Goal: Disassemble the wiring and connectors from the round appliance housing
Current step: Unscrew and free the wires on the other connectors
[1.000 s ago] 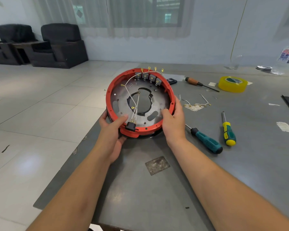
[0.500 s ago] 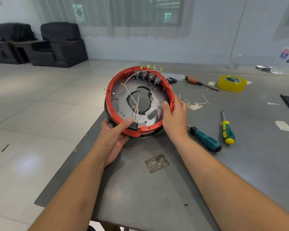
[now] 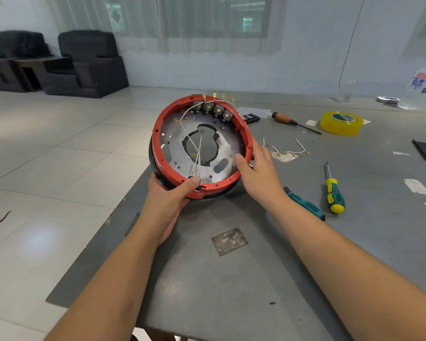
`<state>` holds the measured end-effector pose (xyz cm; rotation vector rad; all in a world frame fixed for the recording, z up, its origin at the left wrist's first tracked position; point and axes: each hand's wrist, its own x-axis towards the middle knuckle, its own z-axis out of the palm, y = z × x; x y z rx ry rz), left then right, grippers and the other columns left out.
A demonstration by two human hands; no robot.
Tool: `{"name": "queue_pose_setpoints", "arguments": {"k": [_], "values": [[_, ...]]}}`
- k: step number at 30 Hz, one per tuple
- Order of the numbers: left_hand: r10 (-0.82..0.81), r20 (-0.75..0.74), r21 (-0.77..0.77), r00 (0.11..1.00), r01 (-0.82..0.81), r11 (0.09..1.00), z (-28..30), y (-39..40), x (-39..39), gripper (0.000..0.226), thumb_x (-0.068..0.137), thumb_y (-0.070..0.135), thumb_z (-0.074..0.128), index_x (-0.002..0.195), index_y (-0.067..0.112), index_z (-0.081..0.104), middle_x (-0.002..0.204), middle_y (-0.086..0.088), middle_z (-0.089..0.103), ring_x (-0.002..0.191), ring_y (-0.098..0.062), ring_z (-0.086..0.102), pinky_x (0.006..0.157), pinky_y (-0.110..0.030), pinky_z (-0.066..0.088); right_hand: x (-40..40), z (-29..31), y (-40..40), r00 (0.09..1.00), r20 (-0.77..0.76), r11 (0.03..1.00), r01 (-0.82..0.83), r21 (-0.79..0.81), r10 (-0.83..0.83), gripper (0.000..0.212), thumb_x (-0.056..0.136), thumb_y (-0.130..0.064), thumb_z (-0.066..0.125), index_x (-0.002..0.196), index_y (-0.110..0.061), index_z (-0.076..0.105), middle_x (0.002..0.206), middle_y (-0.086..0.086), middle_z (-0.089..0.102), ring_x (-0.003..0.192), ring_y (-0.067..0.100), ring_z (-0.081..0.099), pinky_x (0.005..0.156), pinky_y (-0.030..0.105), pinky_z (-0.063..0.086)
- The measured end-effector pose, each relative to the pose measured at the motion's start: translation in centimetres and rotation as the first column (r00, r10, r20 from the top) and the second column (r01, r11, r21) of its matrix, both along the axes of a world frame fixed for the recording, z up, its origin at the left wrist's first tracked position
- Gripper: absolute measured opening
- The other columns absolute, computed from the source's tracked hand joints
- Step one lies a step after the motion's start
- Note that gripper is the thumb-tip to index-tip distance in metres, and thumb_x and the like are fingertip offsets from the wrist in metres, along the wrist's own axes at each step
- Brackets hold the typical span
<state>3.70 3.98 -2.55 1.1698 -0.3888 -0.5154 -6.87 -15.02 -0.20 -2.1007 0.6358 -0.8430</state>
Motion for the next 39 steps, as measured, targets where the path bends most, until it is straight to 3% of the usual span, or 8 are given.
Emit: {"name": "queue_pose_setpoints", "arguments": {"k": [5,8,12,16,19,27,30,39], "values": [[0.069,-0.046,0.014,0.997,-0.069,0.998,-0.2,-0.2,0.2,0.098,0.066,0.020,0.100,0.147,0.006,0.046,0.135,-0.015,0.070,0.117,-0.031,0.073,0.099,-0.053,0.060,-3.0,1.0,-1.8,0.949,-0.314,0.968,-0.087,-0.234,0.010,0.056,0.104,-0.044,0.048,0.154,-0.021,0.040,0.147,0.005,0.050,0.134,0.022,0.049,0.111,0.040,0.041],[0.105,-0.035,0.017,0.994,-0.104,0.994,-0.3,-0.4,0.4,0.098,0.064,0.024,0.097,0.146,0.006,0.046,0.133,-0.015,0.070,0.116,-0.030,0.074,0.095,-0.052,0.062,-6.0,1.6,-2.8,0.715,-0.616,0.838,-0.080,-0.540,-0.329,0.057,0.099,-0.056,0.047,0.147,-0.025,0.046,0.142,0.008,0.049,0.132,0.031,0.048,0.102,0.045,0.045],[0.111,-0.040,0.023,0.993,-0.110,0.994,-0.3,-0.5,0.5,0.102,0.064,0.024,0.099,0.149,0.012,0.044,0.137,-0.012,0.069,0.118,-0.030,0.073,0.096,-0.053,0.061,-8.1,0.9,-3.1,0.513,-0.784,0.894,-0.069,-0.443,-0.349,0.054,0.096,-0.058,0.050,0.131,-0.017,0.053,0.131,0.012,0.050,0.122,0.035,0.052,0.095,0.045,0.049],[0.118,-0.072,0.019,0.990,-0.117,0.993,-0.4,-0.5,0.6,0.089,0.076,0.013,0.094,0.149,0.013,0.043,0.138,-0.012,0.067,0.119,-0.031,0.072,0.096,-0.053,0.062,-8.4,-0.7,-2.6,0.626,-0.687,0.874,-0.019,-0.486,-0.369,0.027,0.104,-0.032,0.045,0.118,-0.010,0.052,0.123,0.017,0.054,0.112,0.039,0.058,0.087,0.043,0.049],[0.122,-0.068,0.020,0.990,-0.121,0.992,-0.5,-0.4,0.7,0.081,0.082,0.009,0.090,0.149,0.008,0.044,0.136,-0.014,0.069,0.118,-0.032,0.072,0.095,-0.052,0.062,-8.2,-1.0,-2.5,0.670,-0.656,0.878,-0.015,-0.478,-0.346,0.027,0.107,-0.035,0.041,0.110,-0.011,0.052,0.117,0.017,0.058,0.106,0.039,0.060,0.078,0.042,0.044],[0.196,-0.097,-0.029,0.976,-0.199,0.980,0.0,-0.3,0.2,0.076,0.085,0.005,0.086,0.147,0.015,0.044,0.132,-0.006,0.071,0.113,-0.022,0.075,0.090,-0.044,0.065,-9.0,-0.3,-1.1,0.964,-0.248,0.995,0.084,-0.045,-0.092,0.018,0.106,-0.050,0.031,0.115,-0.041,0.044,0.080,0.004,0.067,0.065,0.021,0.071,0.068,0.049,0.061],[0.183,-0.103,-0.047,0.978,-0.189,0.981,0.0,-0.2,0.2,0.067,0.086,0.002,0.083,0.142,0.015,0.048,0.128,-0.006,0.073,0.112,-0.025,0.076,0.082,-0.038,0.066,-9.5,0.1,-1.0,0.987,-0.158,0.999,-0.033,-0.003,0.032,0.017,0.104,-0.053,0.039,0.115,-0.065,0.045,0.074,-0.001,0.066,0.058,0.010,0.067,0.062,0.037,0.061],[0.171,-0.094,-0.070,0.981,-0.178,0.982,-0.4,0.0,0.5,0.067,0.083,-0.001,0.084,0.134,0.023,0.048,0.130,-0.002,0.069,0.111,-0.025,0.076,0.078,-0.038,0.065,-9.9,0.8,-1.6,0.961,-0.231,0.988,-0.135,0.077,0.149,0.026,0.089,-0.019,0.065,0.100,-0.041,0.057,0.094,-0.020,0.075,0.070,0.009,0.069,0.075,0.032,0.058]]}}
